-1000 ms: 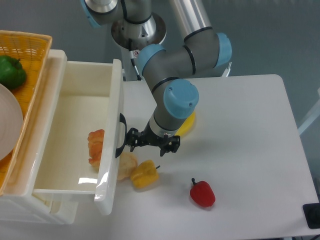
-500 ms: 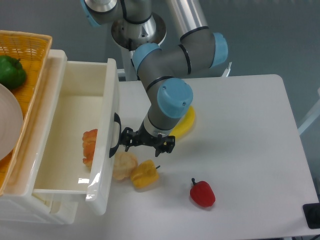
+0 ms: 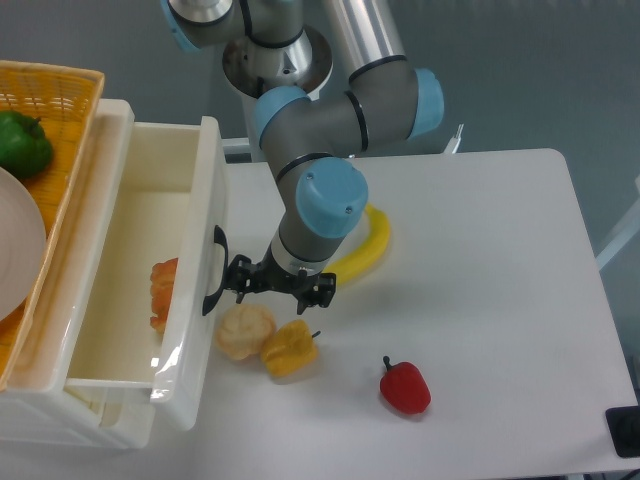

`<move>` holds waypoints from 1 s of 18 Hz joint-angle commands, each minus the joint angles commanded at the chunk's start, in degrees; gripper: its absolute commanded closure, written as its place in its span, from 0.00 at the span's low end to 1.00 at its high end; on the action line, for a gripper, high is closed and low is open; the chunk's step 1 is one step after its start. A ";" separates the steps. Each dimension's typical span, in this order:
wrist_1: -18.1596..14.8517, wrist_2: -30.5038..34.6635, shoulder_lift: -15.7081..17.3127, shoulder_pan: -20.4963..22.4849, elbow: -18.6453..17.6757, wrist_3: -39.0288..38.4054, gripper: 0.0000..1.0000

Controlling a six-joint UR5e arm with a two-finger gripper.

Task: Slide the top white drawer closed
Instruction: 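Push the white drawer front inward into the cabinet with the gripper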

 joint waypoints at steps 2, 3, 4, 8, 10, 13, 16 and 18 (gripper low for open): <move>0.00 0.00 0.09 -0.35 0.00 -0.27 0.00; 0.00 -0.09 0.26 -0.70 0.00 -0.53 0.00; 0.00 -0.09 0.35 -0.97 0.00 -0.70 0.00; 0.09 -0.09 0.35 -2.28 0.09 -1.94 0.00; 0.09 -0.09 0.44 -2.46 0.17 -1.94 0.00; 0.09 -0.09 0.44 -3.08 0.26 -2.03 0.00; 0.18 0.00 0.70 -3.51 0.35 -2.03 0.00; 0.18 0.17 0.79 -3.78 0.35 -1.94 0.00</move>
